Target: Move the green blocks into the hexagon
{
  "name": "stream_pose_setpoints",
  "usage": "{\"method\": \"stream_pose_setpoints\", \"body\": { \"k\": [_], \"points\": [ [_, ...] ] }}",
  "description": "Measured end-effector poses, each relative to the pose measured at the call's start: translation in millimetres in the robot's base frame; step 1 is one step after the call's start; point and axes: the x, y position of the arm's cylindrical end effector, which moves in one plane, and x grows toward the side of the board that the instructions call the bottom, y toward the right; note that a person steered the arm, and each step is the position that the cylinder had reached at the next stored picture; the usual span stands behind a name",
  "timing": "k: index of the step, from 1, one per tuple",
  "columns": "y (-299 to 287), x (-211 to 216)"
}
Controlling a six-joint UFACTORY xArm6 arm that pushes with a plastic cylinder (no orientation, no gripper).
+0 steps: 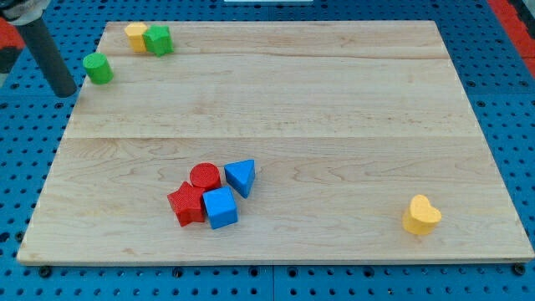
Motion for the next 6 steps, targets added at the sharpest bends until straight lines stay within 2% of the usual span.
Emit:
{"method": "stream_pose_setpoints", "body": {
  "k": [1,2,6],
  "points": [
    [0.1,-31.8],
    [19.6,-44.1],
    [111.5,-31.3]
  ]
}}
